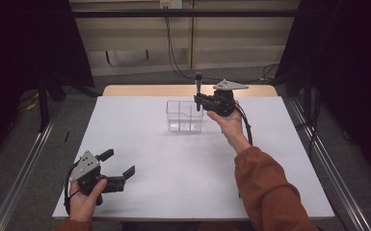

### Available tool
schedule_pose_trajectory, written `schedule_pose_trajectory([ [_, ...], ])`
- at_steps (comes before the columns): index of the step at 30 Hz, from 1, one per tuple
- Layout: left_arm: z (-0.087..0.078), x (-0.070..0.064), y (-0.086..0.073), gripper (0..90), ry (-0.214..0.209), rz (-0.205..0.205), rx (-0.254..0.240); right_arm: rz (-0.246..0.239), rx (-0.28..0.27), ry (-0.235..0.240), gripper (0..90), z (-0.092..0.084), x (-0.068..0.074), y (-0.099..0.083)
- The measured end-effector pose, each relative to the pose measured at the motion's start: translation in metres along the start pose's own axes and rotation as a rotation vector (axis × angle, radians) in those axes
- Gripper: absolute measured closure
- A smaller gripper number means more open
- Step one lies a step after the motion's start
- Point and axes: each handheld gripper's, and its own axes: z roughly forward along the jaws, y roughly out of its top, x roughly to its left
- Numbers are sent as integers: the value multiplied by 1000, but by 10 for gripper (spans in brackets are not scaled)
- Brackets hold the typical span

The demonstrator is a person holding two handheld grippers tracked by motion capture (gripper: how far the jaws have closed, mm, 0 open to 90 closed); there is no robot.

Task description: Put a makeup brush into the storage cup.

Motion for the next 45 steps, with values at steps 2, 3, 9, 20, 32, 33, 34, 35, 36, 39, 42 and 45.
schedule_pose_trajectory([
  [2, -1, 0, 0, 15, -6, -4, 0, 4, -1, -5, 798, 2, -1, -2],
  [3, -1, 0, 1, 15, -5, -3, -2, 8, -4, -4, 798, 3, -2, -2],
  [9, -1, -1, 1, 15, -13, 8, -1, 2, -2, -16, 798, 4, -3, -7],
  [20, -1, 0, 1, 18, -12, 13, 4, -19, 11, -1, 797, 12, 0, -13],
  [32, -1, 2, 0, 18, -11, 16, 9, -5, 33, -14, 797, 18, -6, -25],
  [33, -1, 2, 0, 18, -11, 14, 10, -4, 35, -14, 797, 18, -6, -26],
  [34, -1, 2, 0, 18, -10, 15, 10, -1, 36, -15, 797, 18, -7, -27],
  [35, -1, 2, 0, 18, -10, 15, 10, 3, 39, -13, 797, 19, -8, -29],
  [36, -1, 2, 0, 18, -10, 16, 11, 12, 39, -17, 797, 19, -9, -30],
  [39, -1, 4, -1, 18, -22, -15, 1, 18, 48, -18, 797, 20, -11, -35],
  [42, -1, 6, -2, 19, -9, -11, 6, 24, 53, -17, 797, 20, -12, -37],
  [45, -1, 6, -2, 19, -7, -7, 6, 21, 59, -9, 797, 21, -12, -40],
])
